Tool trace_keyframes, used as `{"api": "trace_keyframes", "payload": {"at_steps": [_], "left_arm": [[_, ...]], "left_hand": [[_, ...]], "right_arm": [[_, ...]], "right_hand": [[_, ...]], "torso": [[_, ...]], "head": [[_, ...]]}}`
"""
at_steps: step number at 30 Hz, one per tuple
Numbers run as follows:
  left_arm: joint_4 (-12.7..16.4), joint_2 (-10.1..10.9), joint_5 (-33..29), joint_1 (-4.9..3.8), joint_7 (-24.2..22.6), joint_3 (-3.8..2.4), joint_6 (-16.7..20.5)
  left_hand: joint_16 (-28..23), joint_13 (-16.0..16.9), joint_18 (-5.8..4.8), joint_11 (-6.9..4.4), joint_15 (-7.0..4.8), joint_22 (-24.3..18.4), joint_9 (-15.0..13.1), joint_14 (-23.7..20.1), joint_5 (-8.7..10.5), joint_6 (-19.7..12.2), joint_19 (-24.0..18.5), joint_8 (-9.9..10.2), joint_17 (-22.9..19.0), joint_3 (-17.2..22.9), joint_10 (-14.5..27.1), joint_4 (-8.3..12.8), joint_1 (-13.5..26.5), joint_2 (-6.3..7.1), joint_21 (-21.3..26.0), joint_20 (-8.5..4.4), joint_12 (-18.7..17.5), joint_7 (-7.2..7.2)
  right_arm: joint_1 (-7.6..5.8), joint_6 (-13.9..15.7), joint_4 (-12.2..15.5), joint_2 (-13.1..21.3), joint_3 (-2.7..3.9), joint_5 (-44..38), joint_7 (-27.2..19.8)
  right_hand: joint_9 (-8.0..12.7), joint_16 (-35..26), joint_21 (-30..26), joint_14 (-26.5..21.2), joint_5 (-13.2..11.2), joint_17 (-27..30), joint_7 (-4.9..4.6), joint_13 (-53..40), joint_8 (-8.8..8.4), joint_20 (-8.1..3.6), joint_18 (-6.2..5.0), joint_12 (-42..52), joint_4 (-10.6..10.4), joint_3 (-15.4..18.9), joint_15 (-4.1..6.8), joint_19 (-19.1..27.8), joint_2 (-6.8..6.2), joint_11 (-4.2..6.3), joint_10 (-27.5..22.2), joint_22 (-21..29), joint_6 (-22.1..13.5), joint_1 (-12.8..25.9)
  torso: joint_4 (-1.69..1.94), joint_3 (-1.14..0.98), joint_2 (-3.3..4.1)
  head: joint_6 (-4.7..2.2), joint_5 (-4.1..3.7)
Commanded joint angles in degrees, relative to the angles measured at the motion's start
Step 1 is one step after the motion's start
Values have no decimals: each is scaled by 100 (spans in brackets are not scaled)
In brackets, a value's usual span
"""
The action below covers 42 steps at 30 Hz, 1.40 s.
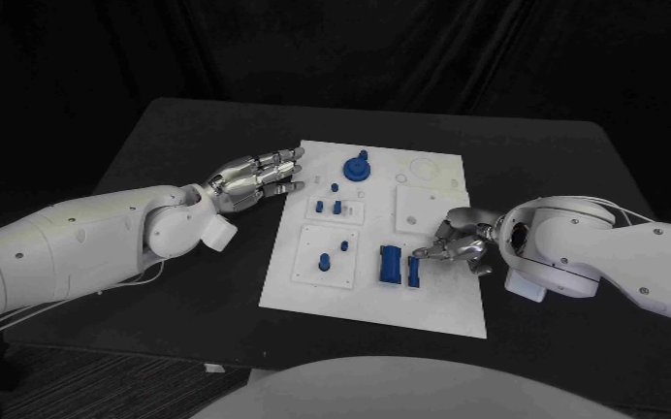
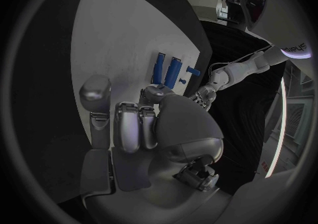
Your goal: Assemble the parts on the task board
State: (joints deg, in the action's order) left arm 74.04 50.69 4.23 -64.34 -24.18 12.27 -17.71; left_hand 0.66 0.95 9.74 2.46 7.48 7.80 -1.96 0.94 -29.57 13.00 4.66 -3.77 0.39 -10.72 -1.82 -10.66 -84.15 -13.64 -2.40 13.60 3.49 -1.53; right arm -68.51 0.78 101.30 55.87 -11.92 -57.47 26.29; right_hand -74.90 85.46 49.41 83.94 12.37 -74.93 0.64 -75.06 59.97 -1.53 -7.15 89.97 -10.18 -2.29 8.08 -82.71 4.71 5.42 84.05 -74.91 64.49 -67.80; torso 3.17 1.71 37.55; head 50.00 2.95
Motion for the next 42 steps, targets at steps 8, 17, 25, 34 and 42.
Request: {"api": "trace_keyframes", "payload": {"at_steps": [8, 17, 25, 34, 42], "left_arm": [[8, -8, -24, 12, -51, -5, -83], [10, -9, -24, 15, -45, -5, -87], [9, -13, -24, 17, -41, -5, -95], [9, -10, -24, 19, -44, -5, -92], [30, 14, -24, 20, -157, -5, -50]], "left_hand": [[41, 6, 17, 57, 48, -6, -5, 2, -29, 1, 39, -27, 9, 5, 2, 29, 0, -55, -35, 3, 37, -18], [40, 5, 17, 57, 48, -7, -5, 2, -31, 1, 38, -27, 9, 6, 3, 32, 0, -54, -34, 3, 35, -17], [41, 6, 16, 58, 49, -9, -5, 2, -34, 3, 38, -28, 9, 8, 3, 36, 0, -53, -34, 3, 37, -17], [41, 5, 16, 58, 50, -11, -4, 2, -35, -4, 37, -27, 9, 9, 4, 39, -1, -53, -34, 4, 36, -17], [44, 7, 16, 61, 51, -2, -5, 5, -37, 3, 43, -29, 10, 11, 2, 43, -1, -53, -37, 4, 42, -14]], "right_arm": [[22, -214, 11, -17, 0, -29, 164], [29, -240, -14, -44, 0, -29, 248], [56, -270, -78, -104, 0, -29, 347], [77, -224, -158, -154, 0, -29, 347], [80, 69, -121, -55, 1, -29, 82]], "right_hand": [[-419, -23, -30, 382, 16, -212, 153, -1494, 372, -37, 23, 3, 115, -15, 45, 9, -43, 29, 595, -586, 28, -132], [-392, -26, -42, 381, -2, -205, 148, -1494, 259, -36, 21, 3, 215, -43, 42, 15, -71, 26, 595, -583, -58, -221], [-366, -34, -47, 378, -11, -185, 142, -1494, 157, -34, 20, 3, 306, -100, 39, 17, -45, 21, 595, -581, -120, -315], [-244, -42, -84, 374, -16, -168, 127, -1494, -159, -30, 15, 3, 311, -134, 34, 26, 7, 11, 595, -572, -376, -314], [45, -76, -175, 360, -16, -95, 97, -1494, -810, -12, 3, 3, 265, -104, 13, 54, -26, -16, 595, -551, -838, -217]], "torso": [[0, 0, 0], [1, 0, 1], [1, -1, 1], [1, 0, 1], [0, 0, 1]], "head": [[0, 4], [0, -2], [0, -2], [0, 6], [0, 22]]}}
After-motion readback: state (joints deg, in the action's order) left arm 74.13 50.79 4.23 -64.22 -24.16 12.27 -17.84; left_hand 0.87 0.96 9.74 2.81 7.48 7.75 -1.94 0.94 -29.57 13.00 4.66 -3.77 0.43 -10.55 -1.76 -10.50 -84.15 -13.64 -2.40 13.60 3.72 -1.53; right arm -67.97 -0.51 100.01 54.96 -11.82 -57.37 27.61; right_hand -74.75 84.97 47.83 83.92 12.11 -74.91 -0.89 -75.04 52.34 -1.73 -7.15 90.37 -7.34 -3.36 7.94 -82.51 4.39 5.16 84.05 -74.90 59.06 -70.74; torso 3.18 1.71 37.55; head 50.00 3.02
